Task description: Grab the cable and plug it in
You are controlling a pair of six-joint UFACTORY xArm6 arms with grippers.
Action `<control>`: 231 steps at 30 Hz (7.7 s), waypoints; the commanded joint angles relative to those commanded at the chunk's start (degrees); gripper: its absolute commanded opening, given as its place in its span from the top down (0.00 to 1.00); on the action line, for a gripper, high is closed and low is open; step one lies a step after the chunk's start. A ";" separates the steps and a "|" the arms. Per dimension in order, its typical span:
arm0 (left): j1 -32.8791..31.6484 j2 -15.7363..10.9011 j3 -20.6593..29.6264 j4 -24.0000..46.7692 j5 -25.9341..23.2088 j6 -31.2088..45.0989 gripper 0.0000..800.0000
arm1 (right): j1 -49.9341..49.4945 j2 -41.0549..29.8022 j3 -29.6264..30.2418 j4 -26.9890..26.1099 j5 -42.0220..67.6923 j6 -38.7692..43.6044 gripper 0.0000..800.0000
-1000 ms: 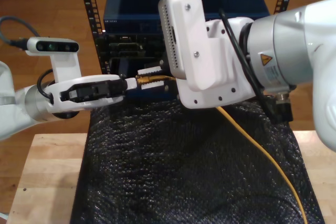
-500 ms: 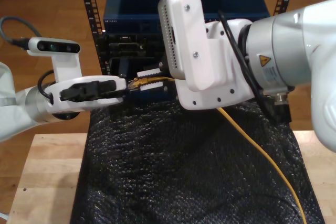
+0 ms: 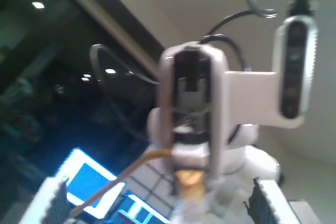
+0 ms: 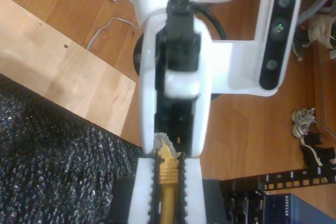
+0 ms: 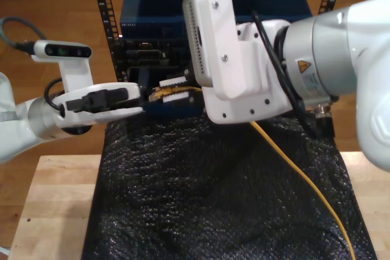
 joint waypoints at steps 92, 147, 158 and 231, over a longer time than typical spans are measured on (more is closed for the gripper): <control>52.66 -31.12 24.44 87.56 -38.59 82.90 0.00 | -29.27 27.43 -6.07 -9.93 20.31 20.04 1.00; 59.43 -33.49 40.97 89.76 -64.53 87.74 0.00 | -18.81 28.31 2.11 -16.88 -1.41 19.69 1.00; 59.43 -33.49 40.97 89.76 -64.53 87.74 0.00 | -16.26 36.22 0.97 -20.75 -19.96 19.87 1.00; 59.43 -33.49 40.97 89.76 -64.53 87.74 0.00 | -15.21 34.64 10.55 -33.93 -68.40 16.70 1.00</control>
